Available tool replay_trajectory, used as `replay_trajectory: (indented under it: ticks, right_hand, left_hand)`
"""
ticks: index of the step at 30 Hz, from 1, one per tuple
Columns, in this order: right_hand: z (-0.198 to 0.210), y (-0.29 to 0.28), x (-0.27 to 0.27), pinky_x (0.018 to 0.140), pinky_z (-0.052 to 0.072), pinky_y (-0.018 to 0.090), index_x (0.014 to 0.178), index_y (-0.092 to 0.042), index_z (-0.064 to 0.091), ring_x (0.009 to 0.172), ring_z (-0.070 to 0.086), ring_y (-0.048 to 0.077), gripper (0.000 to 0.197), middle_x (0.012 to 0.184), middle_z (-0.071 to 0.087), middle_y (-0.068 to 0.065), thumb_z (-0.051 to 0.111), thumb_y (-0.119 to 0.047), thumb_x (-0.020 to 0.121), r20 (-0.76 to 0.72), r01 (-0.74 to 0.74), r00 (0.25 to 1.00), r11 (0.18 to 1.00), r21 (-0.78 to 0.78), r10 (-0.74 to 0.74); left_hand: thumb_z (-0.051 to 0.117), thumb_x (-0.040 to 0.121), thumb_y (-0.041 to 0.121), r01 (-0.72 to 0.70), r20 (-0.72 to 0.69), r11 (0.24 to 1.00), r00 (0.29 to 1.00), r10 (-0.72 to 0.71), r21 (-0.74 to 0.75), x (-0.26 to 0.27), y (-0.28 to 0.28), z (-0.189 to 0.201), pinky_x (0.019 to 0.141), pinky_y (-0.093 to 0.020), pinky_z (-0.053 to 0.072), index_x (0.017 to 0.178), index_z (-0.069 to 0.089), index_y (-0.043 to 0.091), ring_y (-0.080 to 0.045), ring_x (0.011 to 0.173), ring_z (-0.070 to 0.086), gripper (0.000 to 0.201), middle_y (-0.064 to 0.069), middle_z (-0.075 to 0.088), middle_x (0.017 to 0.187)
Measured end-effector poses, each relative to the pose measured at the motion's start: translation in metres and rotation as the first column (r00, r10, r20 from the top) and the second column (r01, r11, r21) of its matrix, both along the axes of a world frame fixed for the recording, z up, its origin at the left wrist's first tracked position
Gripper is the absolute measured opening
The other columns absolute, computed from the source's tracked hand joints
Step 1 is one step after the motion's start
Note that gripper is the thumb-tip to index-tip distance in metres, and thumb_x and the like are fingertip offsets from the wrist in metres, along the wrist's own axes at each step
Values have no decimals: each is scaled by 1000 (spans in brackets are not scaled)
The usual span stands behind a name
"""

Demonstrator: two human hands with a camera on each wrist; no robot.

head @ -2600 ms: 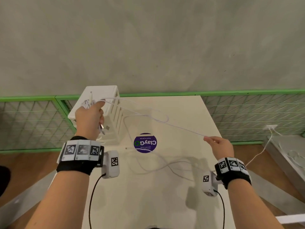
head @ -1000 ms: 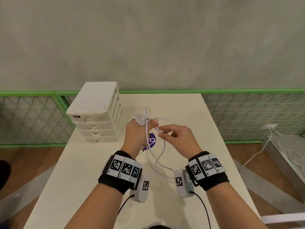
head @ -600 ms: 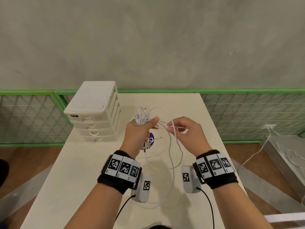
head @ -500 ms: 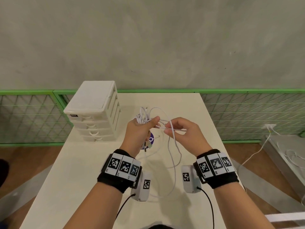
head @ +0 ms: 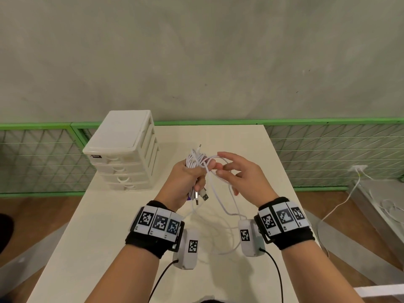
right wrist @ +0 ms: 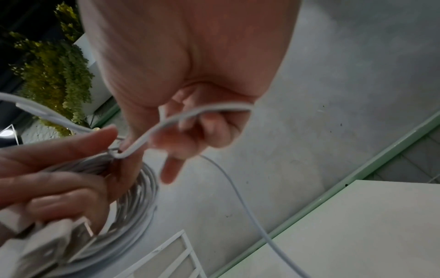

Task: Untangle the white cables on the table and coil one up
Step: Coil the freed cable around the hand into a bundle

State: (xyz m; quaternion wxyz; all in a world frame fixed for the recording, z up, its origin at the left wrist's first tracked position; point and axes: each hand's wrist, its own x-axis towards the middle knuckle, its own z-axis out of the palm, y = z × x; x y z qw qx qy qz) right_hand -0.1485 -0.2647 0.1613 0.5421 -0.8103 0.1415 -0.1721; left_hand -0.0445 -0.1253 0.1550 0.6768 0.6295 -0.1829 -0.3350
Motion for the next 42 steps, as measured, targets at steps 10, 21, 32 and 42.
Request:
replay_trajectory:
  ticks: [10, 21, 32, 42]
  right_hand:
    - [-1, -6, -2, 61, 42, 16, 106, -33, 68, 50, 44, 10, 23, 47, 51, -6, 64, -20, 87, 93, -22, 995, 999, 32, 19]
    - [-52, -41, 5, 77, 37, 20, 85, -8, 72, 88, 57, 19, 13, 90, 66, 5, 59, -9, 89, -133, 38, 984, 873, -485, -117]
    - [-21, 12, 21, 91, 43, 12, 121, -24, 60, 99, 61, -3, 35, 106, 66, -9, 64, -14, 87, 13, -132, 991, 991, -18, 132]
    - [-66, -37, 14, 82, 45, 19, 98, -8, 72, 90, 64, 17, 22, 89, 72, 3, 50, -8, 94, -254, 58, 954, 931, -360, -158]
  left_hand:
    - [70, 79, 28, 10, -144, 970, 988, -46, -244, 2, 1, 1, 39, -19, 28, 93, 70, 3, -8, 34, 31, 29, -6, 50, 63]
    - [57, 82, 8, -112, -241, 910, 970, 14, -400, 13, 8, 6, 45, -16, 32, 98, 60, 4, -4, 38, 37, 17, -2, 72, 90]
    - [64, 88, 6, -132, -125, 980, 986, 114, -150, 0, -3, 5, 35, -18, 39, 101, 64, 2, -8, 34, 41, 14, -9, 62, 60]
    - [58, 88, 1, -225, -284, 933, 948, 143, -280, 23, 13, 14, 37, -16, 36, 90, 59, 9, -6, 35, 41, 8, -3, 73, 86]
